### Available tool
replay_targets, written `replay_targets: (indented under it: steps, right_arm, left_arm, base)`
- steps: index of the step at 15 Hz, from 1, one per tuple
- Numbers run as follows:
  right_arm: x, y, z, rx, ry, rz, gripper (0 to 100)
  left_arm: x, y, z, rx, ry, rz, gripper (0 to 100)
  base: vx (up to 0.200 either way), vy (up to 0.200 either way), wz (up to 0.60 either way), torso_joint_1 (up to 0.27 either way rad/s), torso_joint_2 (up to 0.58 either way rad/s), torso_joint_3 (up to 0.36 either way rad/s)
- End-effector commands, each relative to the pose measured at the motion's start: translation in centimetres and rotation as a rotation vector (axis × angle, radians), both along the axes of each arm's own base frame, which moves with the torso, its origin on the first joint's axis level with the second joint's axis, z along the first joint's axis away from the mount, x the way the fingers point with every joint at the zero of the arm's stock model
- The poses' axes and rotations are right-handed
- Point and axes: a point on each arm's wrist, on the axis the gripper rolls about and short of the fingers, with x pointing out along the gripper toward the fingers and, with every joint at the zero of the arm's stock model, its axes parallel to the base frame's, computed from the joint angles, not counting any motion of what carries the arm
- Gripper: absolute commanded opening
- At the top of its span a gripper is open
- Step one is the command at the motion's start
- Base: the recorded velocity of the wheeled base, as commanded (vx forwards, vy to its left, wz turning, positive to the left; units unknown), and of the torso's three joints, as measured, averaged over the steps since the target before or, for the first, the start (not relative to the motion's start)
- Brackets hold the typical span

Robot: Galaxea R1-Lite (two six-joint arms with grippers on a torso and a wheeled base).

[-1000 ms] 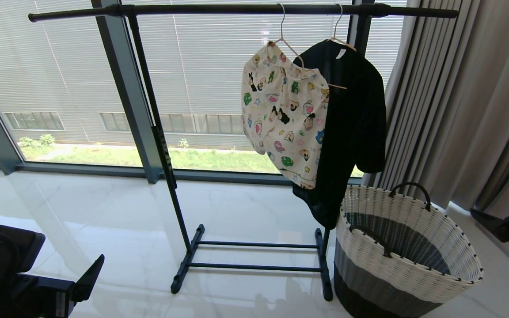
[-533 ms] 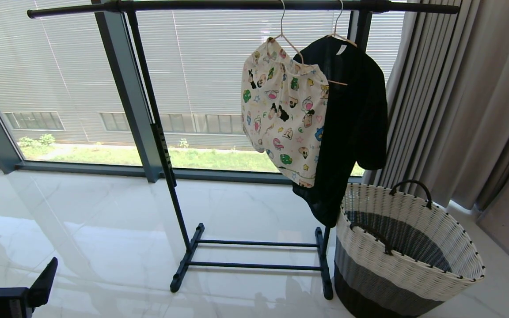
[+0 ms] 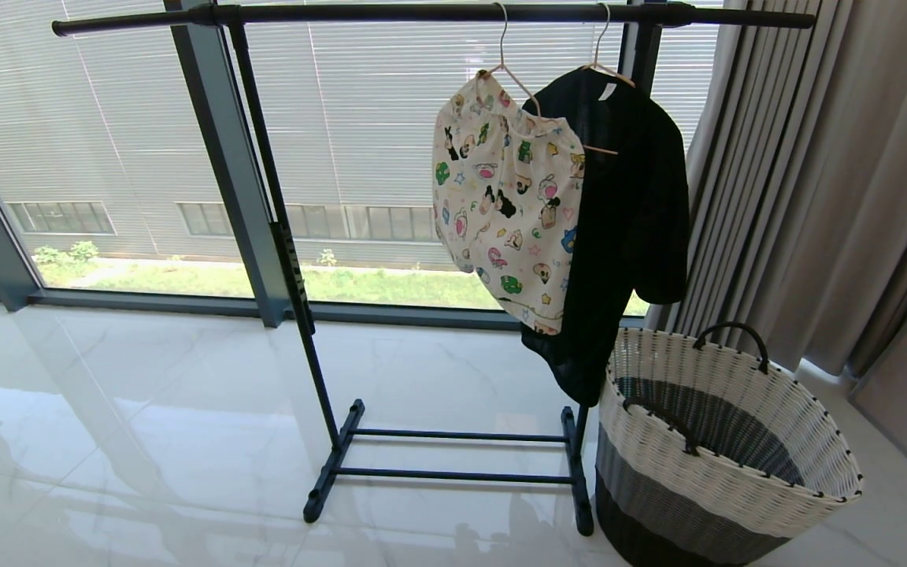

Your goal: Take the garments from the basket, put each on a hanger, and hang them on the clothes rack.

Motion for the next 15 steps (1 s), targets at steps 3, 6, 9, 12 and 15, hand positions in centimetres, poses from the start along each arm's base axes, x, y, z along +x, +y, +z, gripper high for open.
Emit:
replay_targets:
  steps: [3, 6, 9, 12, 15]
  right_arm:
    - [-3.49, 0.24, -5.39, 0.034, -0.133, -0.028, 100]
    - [-3.52, 0.15, -5.47, 0.06, -0.136, -0.076, 100]
    - [-3.53, 0.13, -5.5, 0.1, -0.147, -0.086, 100]
    - [-3.5, 0.19, -5.48, 0.102, -0.147, -0.057, 100]
    - [-3.48, 0.26, -5.45, 0.11, -0.15, -0.025, 100]
  left_arm:
    - [-1.66, -0.13, -1.32, 0.016, -0.042, 0.071, 100]
    - [-1.67, -0.13, -1.52, 0.004, -0.03, 0.072, 100]
    - [-1.65, -0.16, -1.51, 0.013, -0.026, 0.06, 100]
    - [-1.62, -0.24, -0.97, -0.026, -0.11, 0.016, 100]
    - [-1.55, -0.33, -1.1, -0.141, -0.166, -0.038, 100]
  base:
    - [0.0, 0.0, 0.0, 0.0, 0.0, 0.0]
    - [0.0, 0.0, 0.0, 0.0, 0.0, 0.0]
    - [0.0, 0.0, 0.0, 0.0, 0.0, 0.0]
    - [0.0, 0.0, 0.0, 0.0, 0.0, 0.0]
    - [0.0, 0.0, 0.0, 0.0, 0.0, 0.0]
